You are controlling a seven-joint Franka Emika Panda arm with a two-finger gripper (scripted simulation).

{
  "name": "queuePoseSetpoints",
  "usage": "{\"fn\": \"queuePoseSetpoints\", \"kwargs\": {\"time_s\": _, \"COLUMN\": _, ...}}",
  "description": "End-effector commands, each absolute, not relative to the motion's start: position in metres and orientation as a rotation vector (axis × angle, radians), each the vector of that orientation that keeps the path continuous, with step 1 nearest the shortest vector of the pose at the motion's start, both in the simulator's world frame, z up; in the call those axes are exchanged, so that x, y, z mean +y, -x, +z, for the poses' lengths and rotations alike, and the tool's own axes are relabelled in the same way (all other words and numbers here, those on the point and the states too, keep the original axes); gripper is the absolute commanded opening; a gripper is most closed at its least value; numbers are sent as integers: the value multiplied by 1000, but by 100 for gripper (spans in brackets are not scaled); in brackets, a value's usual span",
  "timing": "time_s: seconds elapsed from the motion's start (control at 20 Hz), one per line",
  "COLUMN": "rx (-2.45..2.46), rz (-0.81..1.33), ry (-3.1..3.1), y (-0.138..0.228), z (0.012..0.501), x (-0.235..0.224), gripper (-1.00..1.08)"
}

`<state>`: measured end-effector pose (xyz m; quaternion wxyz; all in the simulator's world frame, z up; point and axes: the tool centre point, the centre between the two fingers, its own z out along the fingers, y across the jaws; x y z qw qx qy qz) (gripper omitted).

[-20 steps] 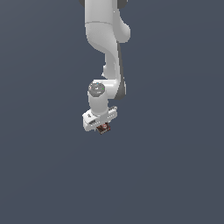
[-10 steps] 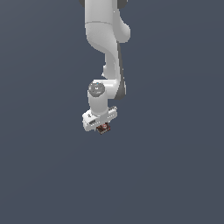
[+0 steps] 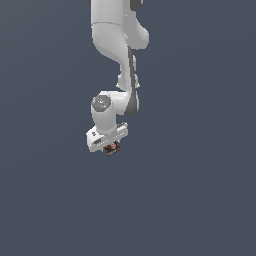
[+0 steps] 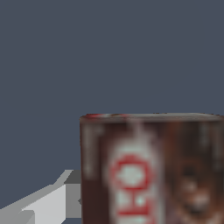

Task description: Pick up the object and move it to a goal position.

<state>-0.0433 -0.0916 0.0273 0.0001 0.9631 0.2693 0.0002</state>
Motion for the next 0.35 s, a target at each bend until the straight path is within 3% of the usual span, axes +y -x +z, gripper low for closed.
{"fn": "queuePoseSetpoints", "kwargs": {"time_s": 0.0, "rx": 846, "rz": 1, "ry": -3025, "y": 37, "z": 31, "x": -103, "gripper": -100}}
{"fn": "queuePoseSetpoints", "kwargs": {"time_s": 0.3, "rx": 847, "rz": 0, "ry": -3025, "y": 31, "z": 35, "x": -112, "gripper": -100}}
